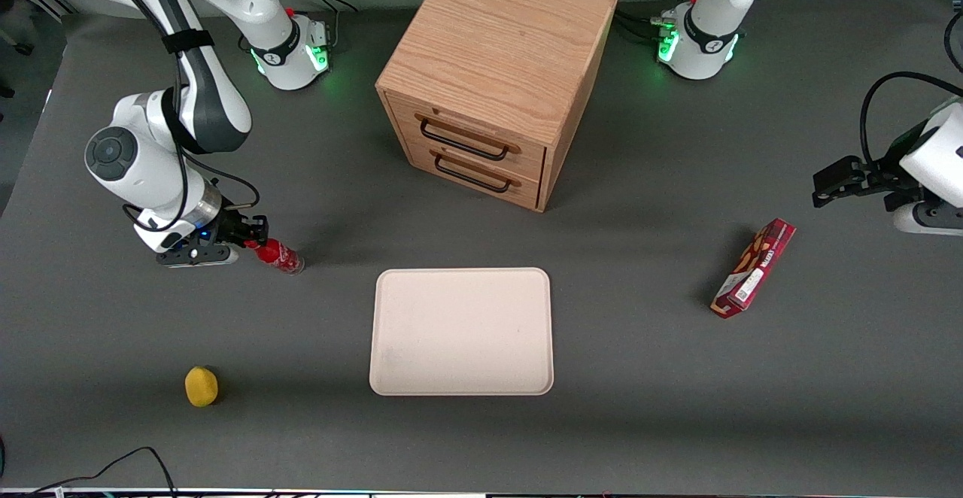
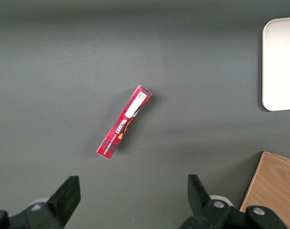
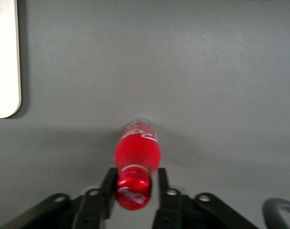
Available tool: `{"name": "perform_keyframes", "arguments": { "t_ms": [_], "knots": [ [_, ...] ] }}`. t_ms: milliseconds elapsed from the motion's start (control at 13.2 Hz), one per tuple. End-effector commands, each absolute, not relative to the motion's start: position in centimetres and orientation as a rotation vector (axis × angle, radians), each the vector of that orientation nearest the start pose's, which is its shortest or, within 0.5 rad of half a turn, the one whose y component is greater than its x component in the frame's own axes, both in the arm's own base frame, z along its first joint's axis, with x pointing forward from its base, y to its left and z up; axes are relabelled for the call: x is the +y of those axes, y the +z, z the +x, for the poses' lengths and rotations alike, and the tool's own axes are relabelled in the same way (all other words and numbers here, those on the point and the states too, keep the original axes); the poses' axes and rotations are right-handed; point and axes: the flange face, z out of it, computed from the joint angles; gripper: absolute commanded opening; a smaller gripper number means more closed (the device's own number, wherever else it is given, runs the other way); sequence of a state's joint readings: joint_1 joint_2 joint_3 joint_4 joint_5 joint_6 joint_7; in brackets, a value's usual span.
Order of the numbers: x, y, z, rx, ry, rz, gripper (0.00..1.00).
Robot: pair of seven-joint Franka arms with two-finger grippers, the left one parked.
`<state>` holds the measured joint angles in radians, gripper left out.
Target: Place coke bottle on tray
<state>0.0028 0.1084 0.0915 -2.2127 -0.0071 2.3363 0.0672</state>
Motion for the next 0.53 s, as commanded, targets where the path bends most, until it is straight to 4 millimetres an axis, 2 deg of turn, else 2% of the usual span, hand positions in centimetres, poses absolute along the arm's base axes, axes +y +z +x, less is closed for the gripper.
{"name": "perform_keyframes", "arguments": {
  "t_ms": [0,76,152,303,455],
  "knots": [
    [5.0,34.9,53.4,-0.011,-0.073,-3.129,0.00],
    [5.0,36.4,53.2,-0.009,-0.064,-3.132,0.00],
    [4.9,39.1,53.5,-0.005,-0.031,-3.135,0.00],
    [5.1,46.9,55.4,-0.002,0.070,-3.139,0.00],
    [5.2,54.5,57.8,0.051,0.092,-3.134,0.00]
  ]
}}
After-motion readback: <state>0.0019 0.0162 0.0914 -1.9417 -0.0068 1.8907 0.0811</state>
